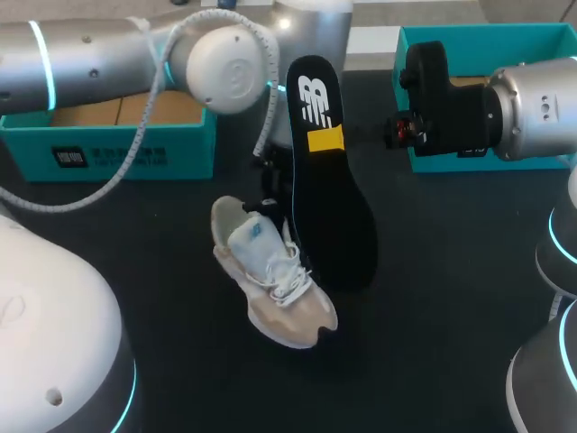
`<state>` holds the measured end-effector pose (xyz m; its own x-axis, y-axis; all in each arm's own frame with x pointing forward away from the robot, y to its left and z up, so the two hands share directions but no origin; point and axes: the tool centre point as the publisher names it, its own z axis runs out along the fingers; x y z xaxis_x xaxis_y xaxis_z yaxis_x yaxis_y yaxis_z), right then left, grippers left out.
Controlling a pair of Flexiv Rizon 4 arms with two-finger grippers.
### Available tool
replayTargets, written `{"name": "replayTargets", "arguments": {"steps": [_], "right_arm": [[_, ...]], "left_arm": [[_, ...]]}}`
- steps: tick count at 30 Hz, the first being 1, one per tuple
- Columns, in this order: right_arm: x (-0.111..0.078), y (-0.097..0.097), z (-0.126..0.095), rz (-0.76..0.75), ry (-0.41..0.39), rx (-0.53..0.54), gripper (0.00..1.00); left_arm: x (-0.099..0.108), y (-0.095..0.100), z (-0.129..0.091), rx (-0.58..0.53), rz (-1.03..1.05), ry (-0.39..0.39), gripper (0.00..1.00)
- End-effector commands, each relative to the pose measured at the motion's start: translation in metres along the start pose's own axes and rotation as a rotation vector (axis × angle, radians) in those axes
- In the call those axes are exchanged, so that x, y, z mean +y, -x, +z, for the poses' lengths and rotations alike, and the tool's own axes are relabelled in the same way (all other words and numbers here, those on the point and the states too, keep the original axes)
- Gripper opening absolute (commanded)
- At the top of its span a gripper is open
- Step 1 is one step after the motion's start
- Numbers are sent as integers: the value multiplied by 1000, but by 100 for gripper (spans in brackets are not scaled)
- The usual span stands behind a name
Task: Take the shoe out of the shoebox, open the shoe tongue, remove and reinsert the insole, then place the shoe into the shoebox
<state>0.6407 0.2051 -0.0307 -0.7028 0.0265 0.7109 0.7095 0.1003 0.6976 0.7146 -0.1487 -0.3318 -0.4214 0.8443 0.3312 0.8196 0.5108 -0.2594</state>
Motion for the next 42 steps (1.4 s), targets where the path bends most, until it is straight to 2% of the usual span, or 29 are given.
{"name": "replayTargets", "arguments": {"steps": [1,2,4,13,21,28,42], "right_arm": [[0,1,3,1,-1,-3,0],[0,1,3,1,-1,-3,0],[0,1,3,1,-1,-3,0],[0,1,3,1,-1,-3,0],[0,1,3,1,-1,-3,0],[0,1,3,1,-1,-3,0],[0,1,3,1,-1,-3,0]], "left_arm": [[0,18,-13,378,539,290,0],[1,20,-17,370,519,293,0],[3,26,-20,405,526,367,0],[3,56,-11,466,530,449,0],[-3,64,8,461,455,439,0],[-4,59,17,417,377,378,0],[7,51,12,345,245,320,0]]}}
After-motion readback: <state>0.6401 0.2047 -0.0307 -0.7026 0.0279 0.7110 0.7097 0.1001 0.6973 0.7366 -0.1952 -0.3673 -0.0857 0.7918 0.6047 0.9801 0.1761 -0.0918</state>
